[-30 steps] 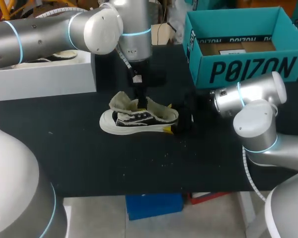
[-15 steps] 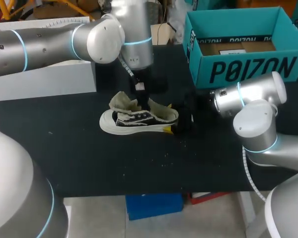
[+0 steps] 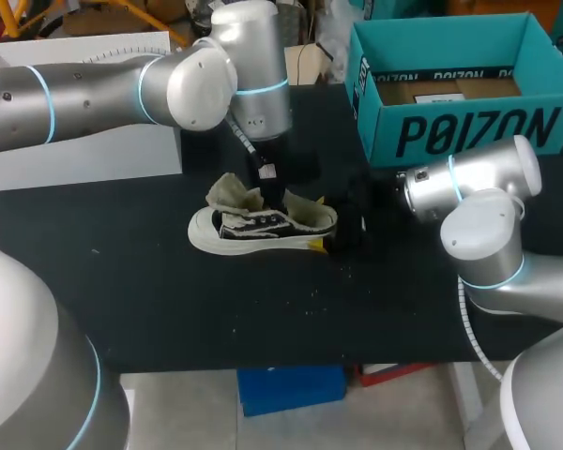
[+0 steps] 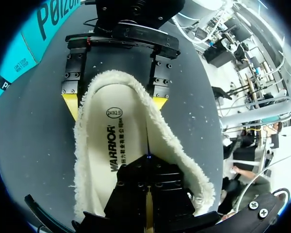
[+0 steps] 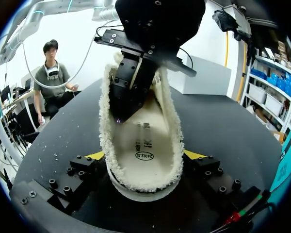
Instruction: Take the shoe out of the shoebox, open the shoe tongue, remove and reinsert the insole, then place the shoe into the shoebox
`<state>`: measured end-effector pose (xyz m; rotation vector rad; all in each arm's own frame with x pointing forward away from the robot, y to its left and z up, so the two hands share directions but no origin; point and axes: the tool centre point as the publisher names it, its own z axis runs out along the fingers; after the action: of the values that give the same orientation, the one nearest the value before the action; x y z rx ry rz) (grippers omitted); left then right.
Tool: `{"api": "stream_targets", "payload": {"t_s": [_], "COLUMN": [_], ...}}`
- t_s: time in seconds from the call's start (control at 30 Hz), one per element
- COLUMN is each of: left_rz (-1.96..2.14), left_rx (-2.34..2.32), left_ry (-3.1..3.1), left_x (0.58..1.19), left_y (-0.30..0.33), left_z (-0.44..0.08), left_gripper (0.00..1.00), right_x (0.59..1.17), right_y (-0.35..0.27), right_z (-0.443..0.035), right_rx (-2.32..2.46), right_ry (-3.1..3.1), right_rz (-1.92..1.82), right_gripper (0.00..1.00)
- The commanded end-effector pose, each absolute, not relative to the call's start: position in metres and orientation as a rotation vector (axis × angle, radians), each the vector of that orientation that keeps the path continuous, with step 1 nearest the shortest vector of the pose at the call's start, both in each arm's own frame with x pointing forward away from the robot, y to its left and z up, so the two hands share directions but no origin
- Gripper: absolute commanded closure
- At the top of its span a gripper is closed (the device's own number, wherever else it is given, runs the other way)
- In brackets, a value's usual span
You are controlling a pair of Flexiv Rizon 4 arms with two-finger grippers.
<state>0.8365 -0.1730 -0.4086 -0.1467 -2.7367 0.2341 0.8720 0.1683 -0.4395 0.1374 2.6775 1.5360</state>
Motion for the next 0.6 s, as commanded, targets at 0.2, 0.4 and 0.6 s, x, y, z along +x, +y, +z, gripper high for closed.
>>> {"api": "stream_targets", "payload": {"t_s": [0.2, 0.4, 0.6], "left_rz": [0.244, 0.241, 0.235], "left_rx": [-0.153, -0.148, -0.157], "left_ry": [-2.725, -2.720, -2.721], "left_x": [0.8338, 0.8348, 0.8362], "left_y": [-0.1747, -0.1730, -0.1723], "left_z": [-0.4197, -0.4212, -0.4207], "left_gripper": [1.00, 1.00, 1.00], "right_x": [0.8735, 0.8735, 0.8735], "right_y": [0.1692, 0.1692, 0.1692], "right_z": [-0.4415, -0.4415, -0.4415], "right_rx": [0.140, 0.140, 0.140], "right_ry": [2.679, 2.679, 2.679], "right_rz": [1.535, 1.535, 1.535], "right_gripper": [1.00, 1.00, 1.00]}}
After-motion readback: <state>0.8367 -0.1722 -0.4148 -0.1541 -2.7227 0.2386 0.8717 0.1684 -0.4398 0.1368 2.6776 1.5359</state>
